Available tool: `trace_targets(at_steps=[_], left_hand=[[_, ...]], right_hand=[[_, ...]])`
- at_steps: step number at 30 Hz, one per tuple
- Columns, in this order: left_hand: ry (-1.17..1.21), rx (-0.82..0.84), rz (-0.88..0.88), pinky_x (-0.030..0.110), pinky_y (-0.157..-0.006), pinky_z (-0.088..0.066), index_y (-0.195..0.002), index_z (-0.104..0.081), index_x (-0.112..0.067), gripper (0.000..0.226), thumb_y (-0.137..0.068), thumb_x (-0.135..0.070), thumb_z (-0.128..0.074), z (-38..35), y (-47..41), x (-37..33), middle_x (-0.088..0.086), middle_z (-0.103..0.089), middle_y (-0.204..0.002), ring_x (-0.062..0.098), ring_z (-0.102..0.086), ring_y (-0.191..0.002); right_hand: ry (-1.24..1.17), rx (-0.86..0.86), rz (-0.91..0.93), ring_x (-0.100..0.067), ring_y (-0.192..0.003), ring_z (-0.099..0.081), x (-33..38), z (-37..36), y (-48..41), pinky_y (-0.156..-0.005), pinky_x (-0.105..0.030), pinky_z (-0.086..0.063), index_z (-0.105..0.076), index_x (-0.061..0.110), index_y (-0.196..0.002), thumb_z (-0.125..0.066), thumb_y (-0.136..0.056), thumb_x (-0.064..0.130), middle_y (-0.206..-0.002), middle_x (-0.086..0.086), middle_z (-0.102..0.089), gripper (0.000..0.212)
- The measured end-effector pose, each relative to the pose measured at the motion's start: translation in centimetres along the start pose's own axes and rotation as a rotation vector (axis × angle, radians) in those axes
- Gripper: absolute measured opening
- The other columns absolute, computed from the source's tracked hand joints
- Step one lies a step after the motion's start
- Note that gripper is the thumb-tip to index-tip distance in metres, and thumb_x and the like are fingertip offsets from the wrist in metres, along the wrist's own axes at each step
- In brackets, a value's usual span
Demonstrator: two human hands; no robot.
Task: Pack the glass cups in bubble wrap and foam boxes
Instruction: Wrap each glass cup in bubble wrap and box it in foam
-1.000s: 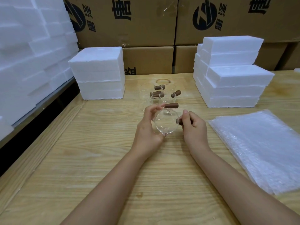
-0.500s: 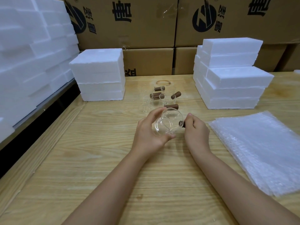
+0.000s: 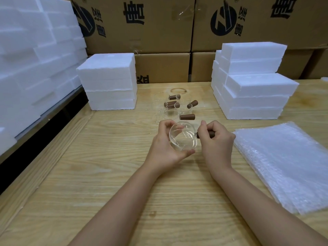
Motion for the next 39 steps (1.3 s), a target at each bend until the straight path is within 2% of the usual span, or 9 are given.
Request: trace_targets(at_steps=[7,8,10,13,20,24,28,34,39], left_hand=[[-0.131,-0.03,-0.078,0.005,-0.086,-0.037,-0.103,-0.026,-0.031,0.076,-0.064,-0.021,-0.09,0.2,-0.2,-0.4,-0.017,-0.058,-0.124,-0.01,-0.053,-0.106],[-0.138,-0.036,-0.084,0.003,-0.085,-0.036,-0.102,-0.026,-0.033,0.076,-0.063,-0.022,-0.09,0.2,-0.2,-0.5,-0.018,-0.058,-0.124,-0.014,-0.052,-0.104],[-0.146,-0.051,-0.08,0.009,-0.088,-0.04,-0.104,-0.026,-0.036,0.077,-0.063,-0.023,-0.09,0.3,-0.1,-0.5,-0.014,-0.059,-0.125,-0.01,-0.053,-0.106],[-0.136,-0.072,-0.075,0.024,-0.092,-0.046,-0.107,-0.03,-0.041,0.079,-0.061,-0.025,-0.091,0.5,0.0,-0.7,-0.01,-0.062,-0.122,0.007,-0.059,-0.111],[-0.078,-0.095,-0.105,0.005,-0.094,-0.035,-0.11,-0.042,-0.048,0.08,-0.055,-0.021,-0.094,0.6,0.4,-1.4,-0.012,-0.064,-0.117,-0.002,-0.056,-0.113],[-0.114,-0.123,-0.171,0.019,-0.099,-0.038,-0.115,-0.042,-0.048,0.082,-0.058,-0.017,-0.092,0.8,0.4,-1.7,-0.01,-0.062,-0.114,0.003,-0.056,-0.107],[-0.132,-0.145,-0.226,0.018,-0.099,-0.039,-0.117,-0.042,-0.046,0.082,-0.061,-0.006,-0.088,0.7,0.3,-1.4,-0.02,-0.057,-0.117,0.001,-0.054,-0.11],[-0.116,-0.153,-0.265,0.015,-0.099,-0.04,-0.115,-0.043,-0.039,0.076,-0.065,0.006,-0.079,0.6,0.2,-1.1,-0.018,-0.055,-0.129,0.005,-0.053,-0.121],[-0.117,-0.18,-0.253,0.017,-0.096,-0.043,-0.11,-0.033,-0.055,0.084,-0.068,-0.001,-0.081,0.7,0.1,-0.8,-0.016,-0.054,-0.131,0.0,-0.051,-0.123]], right_hand=[[0.044,0.014,0.062,-0.025,-0.075,-0.056,-0.1,-0.3,0.3,-0.088,-0.005,-0.018,-0.046,0.016,-0.062,-0.053,-0.09,0.027,-0.059,-0.003,-0.059,0.031],[0.031,0.02,0.052,-0.026,-0.075,-0.057,-0.1,-0.3,0.2,-0.093,-0.008,-0.02,-0.046,0.015,-0.062,-0.052,-0.089,0.029,-0.059,-0.004,-0.06,0.031],[-0.015,0.046,0.021,-0.031,-0.073,-0.059,-0.1,-0.3,0.1,-0.1,-0.037,-0.035,-0.046,0.016,-0.061,-0.052,-0.089,0.031,-0.059,-0.006,-0.06,0.033],[-0.026,0.043,-0.029,-0.033,-0.071,-0.059,-0.1,-0.1,0.0,-0.088,-0.059,-0.042,-0.045,0.018,-0.059,-0.053,-0.092,0.027,-0.056,-0.002,-0.059,0.035],[0.011,0.041,-0.132,-0.036,-0.069,-0.052,-1.0,-0.1,-0.3,-0.095,-0.057,-0.039,-0.047,-0.002,-0.067,-0.044,-0.1,0.021,-0.061,-0.018,-0.054,0.04],[0.053,0.089,-0.177,-0.036,-0.072,-0.052,-1.5,-0.4,-0.2,-0.096,-0.054,-0.04,-0.051,-0.008,-0.075,-0.037,-0.101,0.023,-0.071,-0.025,-0.057,0.043],[0.126,0.155,-0.203,-0.023,-0.063,-0.047,-1.6,-0.7,-0.1,-0.095,-0.048,-0.038,-0.053,-0.006,-0.075,-0.035,-0.101,0.022,-0.064,-0.013,-0.053,0.043],[0.166,0.172,-0.152,-0.028,-0.07,-0.053,-1.2,-0.8,0.0,-0.095,-0.052,-0.039,-0.052,-0.003,-0.076,-0.033,-0.101,0.018,-0.072,-0.016,-0.061,0.039],[0.18,0.109,0.011,-0.026,-0.065,-0.049,-0.1,-0.7,0.3,-0.081,-0.044,-0.034,-0.032,0.024,-0.061,-0.037,-0.101,0.013,-0.057,-0.002,-0.049,0.041]])
Point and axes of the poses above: each hand's wrist, its own y-axis away from the middle knuckle, its own z-axis out of the back of the hand, x = y × z, the point moved 3 cm from there along -y, towards the middle knuckle
